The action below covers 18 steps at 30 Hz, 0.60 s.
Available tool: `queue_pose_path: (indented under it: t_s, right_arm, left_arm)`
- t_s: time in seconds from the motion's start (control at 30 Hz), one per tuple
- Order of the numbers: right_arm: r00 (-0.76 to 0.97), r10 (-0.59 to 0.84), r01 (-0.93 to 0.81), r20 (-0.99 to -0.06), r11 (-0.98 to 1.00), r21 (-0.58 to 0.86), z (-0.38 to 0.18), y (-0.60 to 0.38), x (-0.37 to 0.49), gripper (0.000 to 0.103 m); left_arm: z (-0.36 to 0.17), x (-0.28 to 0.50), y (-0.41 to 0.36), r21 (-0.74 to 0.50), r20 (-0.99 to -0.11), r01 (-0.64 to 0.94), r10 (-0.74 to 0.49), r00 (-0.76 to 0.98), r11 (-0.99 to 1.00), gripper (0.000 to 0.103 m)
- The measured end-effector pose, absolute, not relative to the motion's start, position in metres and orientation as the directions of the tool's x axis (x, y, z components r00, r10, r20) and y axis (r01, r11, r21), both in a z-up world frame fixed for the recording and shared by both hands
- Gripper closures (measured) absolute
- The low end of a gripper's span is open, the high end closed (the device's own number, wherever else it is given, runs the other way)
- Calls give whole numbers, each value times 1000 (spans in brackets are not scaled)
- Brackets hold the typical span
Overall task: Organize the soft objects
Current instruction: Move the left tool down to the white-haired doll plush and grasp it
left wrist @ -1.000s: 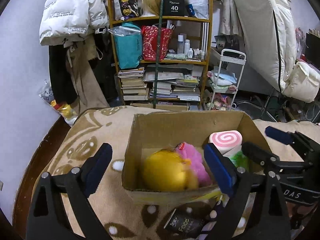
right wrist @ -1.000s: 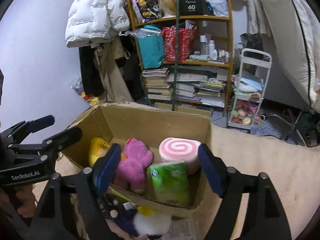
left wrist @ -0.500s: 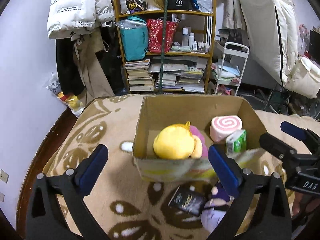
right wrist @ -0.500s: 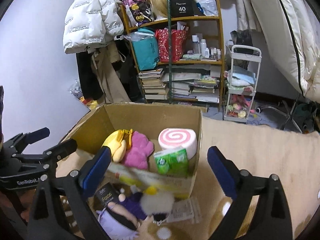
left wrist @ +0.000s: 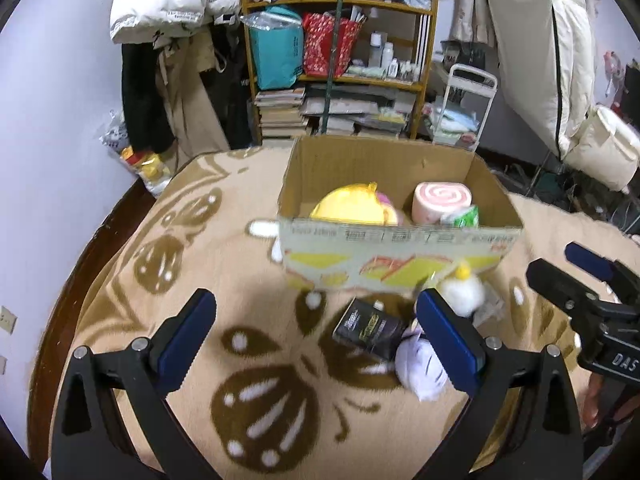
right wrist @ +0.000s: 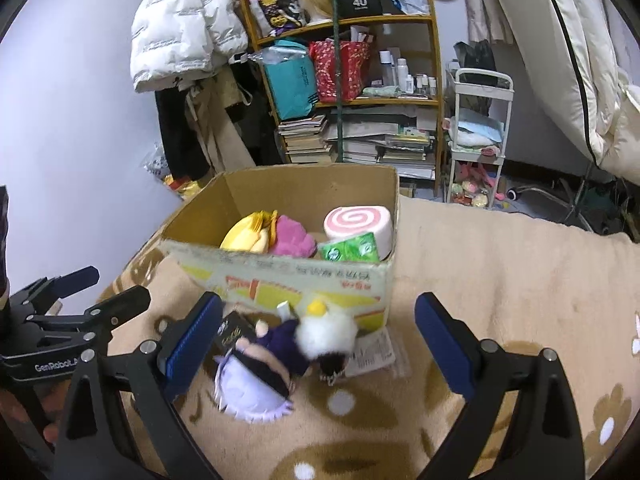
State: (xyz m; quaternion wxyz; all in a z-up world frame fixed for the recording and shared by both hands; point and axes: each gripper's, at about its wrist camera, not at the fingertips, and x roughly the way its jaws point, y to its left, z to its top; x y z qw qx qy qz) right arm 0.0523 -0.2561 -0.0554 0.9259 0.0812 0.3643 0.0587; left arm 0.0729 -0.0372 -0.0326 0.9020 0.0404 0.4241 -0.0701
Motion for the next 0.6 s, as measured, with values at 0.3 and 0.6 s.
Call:
queue_pose_path:
  t_s: [0.3, 0.6]
  right_arm:
    - [734, 169, -67, -658, 982, 177, -52, -246, 25, 2]
    - [743, 146, -28, -654, 982, 188, -54, -251, 28, 2]
  left_arm:
    - [-36, 54, -28, 20, -794, 144, -72, 603, 989, 4]
    - [-44, 60, -29, -15, -793, 157, -107, 599, 988, 4]
